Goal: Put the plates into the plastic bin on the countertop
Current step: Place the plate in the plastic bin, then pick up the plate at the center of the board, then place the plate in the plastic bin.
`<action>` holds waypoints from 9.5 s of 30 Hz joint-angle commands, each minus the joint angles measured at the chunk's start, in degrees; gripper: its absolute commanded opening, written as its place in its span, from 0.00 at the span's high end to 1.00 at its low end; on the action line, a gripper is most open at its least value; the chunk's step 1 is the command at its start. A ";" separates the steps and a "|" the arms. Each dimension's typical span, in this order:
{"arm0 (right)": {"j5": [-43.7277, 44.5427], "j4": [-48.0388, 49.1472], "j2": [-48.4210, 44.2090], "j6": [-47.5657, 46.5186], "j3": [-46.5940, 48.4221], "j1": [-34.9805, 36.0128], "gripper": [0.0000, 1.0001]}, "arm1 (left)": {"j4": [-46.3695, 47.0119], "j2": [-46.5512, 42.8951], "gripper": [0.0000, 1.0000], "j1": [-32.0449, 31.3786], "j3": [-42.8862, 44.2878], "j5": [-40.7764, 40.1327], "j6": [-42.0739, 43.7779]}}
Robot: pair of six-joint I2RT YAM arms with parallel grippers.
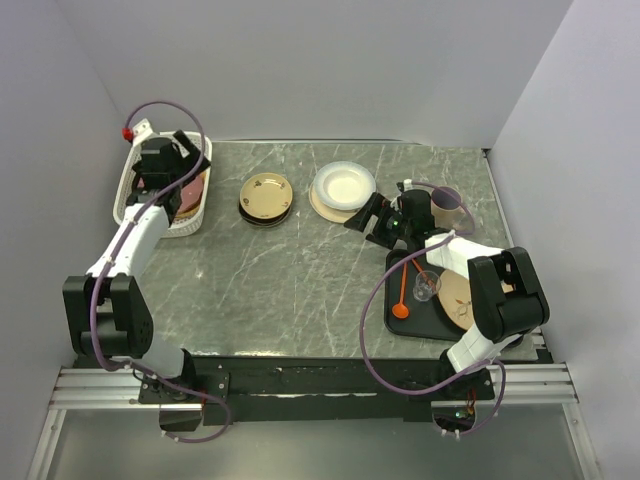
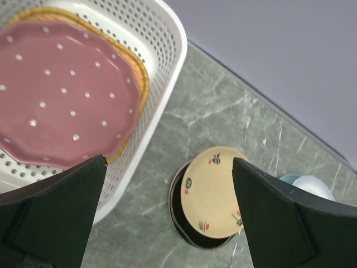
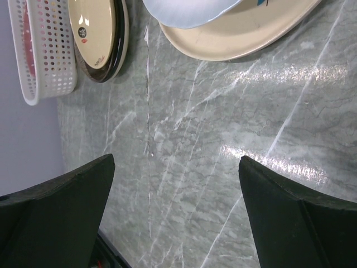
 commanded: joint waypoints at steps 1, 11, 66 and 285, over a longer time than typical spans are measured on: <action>1.20 0.63 0.39 0.01 2.52 0.42 0.02 | 0.75 -1.62 0.01 -3.06 -1.97 1.46 0.95; 4.01 0.80 1.44 1.24 4.37 0.33 0.03 | 2.07 3.38 0.01 -12.19 -0.74 2.61 1.30; 11.04 4.93 20.52 10.21 19.84 -2.57 0.19 | 4.45 1.37 0.01 -23.72 -9.44 1.73 0.42; -7.50 6.25 9.18 2.39 8.59 3.41 0.00 | 26.85 -7.16 0.99 5.37 -23.33 36.44 -10.39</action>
